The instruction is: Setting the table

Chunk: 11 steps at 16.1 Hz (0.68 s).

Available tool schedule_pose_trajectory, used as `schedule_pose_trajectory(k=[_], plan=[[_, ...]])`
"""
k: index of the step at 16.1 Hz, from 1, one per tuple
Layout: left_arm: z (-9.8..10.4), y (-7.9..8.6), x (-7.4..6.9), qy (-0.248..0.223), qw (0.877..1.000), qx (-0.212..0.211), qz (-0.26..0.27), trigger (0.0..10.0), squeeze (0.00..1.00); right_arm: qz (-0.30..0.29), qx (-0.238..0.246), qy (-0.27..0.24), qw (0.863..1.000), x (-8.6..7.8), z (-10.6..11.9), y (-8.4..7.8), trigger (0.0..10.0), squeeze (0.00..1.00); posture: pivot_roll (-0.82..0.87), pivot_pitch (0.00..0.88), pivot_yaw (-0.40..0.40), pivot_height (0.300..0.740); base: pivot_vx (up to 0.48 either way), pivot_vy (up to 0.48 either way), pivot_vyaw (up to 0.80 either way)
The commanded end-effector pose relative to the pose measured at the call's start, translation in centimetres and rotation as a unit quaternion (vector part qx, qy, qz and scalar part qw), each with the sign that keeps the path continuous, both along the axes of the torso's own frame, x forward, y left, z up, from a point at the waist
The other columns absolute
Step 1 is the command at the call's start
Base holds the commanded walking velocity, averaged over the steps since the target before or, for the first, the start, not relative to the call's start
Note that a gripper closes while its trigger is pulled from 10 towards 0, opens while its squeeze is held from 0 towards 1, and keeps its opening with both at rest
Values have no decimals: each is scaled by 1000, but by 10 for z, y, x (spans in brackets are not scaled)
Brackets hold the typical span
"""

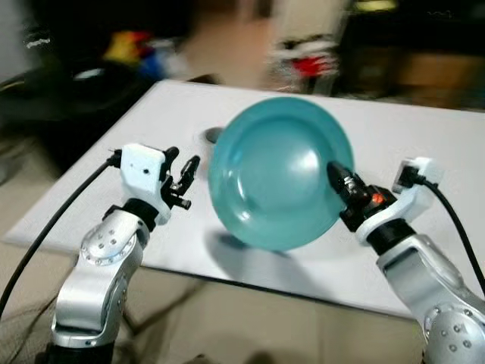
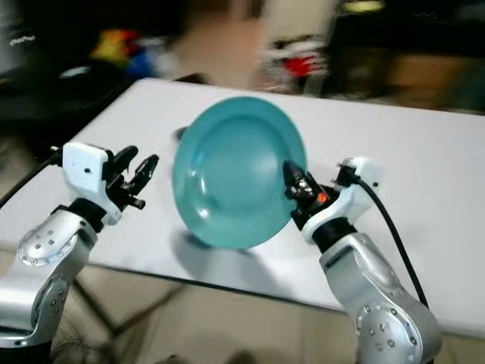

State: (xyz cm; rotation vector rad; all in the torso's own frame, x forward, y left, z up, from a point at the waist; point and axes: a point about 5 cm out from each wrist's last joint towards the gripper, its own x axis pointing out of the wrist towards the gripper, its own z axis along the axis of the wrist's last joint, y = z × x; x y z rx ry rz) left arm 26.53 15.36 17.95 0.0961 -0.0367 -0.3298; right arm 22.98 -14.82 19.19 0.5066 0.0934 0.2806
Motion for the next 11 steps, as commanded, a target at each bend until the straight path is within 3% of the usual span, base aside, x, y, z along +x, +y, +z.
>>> schedule_pose_trajectory(k=[1, 3, 6, 9, 11], plan=[[2, -5, 0, -5, 1000, 0, -10, 10000, 0, -9, 4, -12, 1000, 0, 4, -4, 10000, 0, 71, 0, 45, 740, 0, 454, -712], [4, -4, 0, -13, 1000, 14, -8, 10000, 0, -8, 5, -11, 1000, 0, 4, -4, 10000, 0, 71, 0, 45, 740, 0, 0, 0], [4, -5, -1, -13, 1000, 13, -6, 10000, 0, 6, 12, -3, 1000, 0, 1, -1, 10000, 0, 71, 0, 45, 740, 0, -480, 0], [3, -5, -4, -7, 1000, 13, -17, 10000, 0, 30, 50, 14, 998, 1, -2, 4, 10000, 0, 78, 0, 43, 740, 0, 0, 0], [3, -2, -4, -7, 999, 20, -25, 10000, 0, 98, 86, 70, 989, -1, -16, 15, 10000, 0, 78, 0, 43, 740, 0, 0, 0]])
